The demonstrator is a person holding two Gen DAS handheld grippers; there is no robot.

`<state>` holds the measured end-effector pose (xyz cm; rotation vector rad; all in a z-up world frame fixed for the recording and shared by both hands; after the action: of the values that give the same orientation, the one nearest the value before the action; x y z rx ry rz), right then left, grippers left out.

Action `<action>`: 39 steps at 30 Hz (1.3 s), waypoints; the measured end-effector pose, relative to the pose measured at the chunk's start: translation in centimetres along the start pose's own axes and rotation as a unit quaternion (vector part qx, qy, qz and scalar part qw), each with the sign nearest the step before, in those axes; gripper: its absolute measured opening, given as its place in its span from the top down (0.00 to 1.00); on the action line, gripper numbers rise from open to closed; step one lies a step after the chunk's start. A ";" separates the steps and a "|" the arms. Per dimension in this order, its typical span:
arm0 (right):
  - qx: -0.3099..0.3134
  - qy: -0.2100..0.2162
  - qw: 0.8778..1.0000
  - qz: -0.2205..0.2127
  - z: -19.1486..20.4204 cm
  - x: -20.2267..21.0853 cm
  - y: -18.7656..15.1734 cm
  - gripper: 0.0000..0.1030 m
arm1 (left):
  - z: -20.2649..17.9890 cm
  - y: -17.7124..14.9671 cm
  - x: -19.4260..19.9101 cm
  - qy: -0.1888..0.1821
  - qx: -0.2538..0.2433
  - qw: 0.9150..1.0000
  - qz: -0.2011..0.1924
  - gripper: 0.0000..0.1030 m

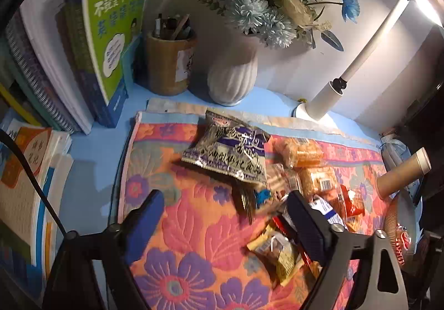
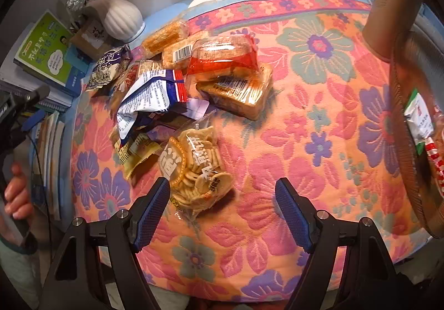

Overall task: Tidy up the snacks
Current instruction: 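Move both tools back toward the snack pile, then grasp the purple-white chip bag with left tool while right grasps rice cracker bag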

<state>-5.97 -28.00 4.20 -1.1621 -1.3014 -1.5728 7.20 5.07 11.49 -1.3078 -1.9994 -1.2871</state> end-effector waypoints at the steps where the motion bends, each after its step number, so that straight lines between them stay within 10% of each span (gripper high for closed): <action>1: 0.004 -0.003 1.000 -0.002 0.2 -0.2 0.0 0.24 | 0.1 0.4 -0.5 -0.004 -0.002 1.000 0.002 0.10; 13: 0.126 -0.074 0.989 -0.025 4.8 -2.7 -0.2 0.24 | 1.9 3.7 -7.5 -0.019 -0.019 0.998 0.051 0.10; 31: 0.126 -0.068 0.989 0.023 7.3 -7.9 1.9 0.16 | 2.9 5.1 -15.3 -0.006 -0.050 0.992 0.112 0.10; 39: 0.132 -0.080 0.988 0.008 7.4 -7.5 0.9 0.29 | 2.6 4.8 -14.3 -0.012 -0.054 0.994 0.091 0.35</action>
<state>-1.71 -20.78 -2.30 -1.1441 -1.5477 -1.2704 18.45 1.08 1.85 -1.5233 -1.8001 -1.3154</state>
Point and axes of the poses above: each gripper's, at about its wrist camera, not at the fingertips, and x roughly against the way its jaws point, z to its left, y to its top, the point moved 3 cm from there along -x, roughly the way its jaws point, and after that the axes turned 14 degrees about -y, right-handed, at the moved point
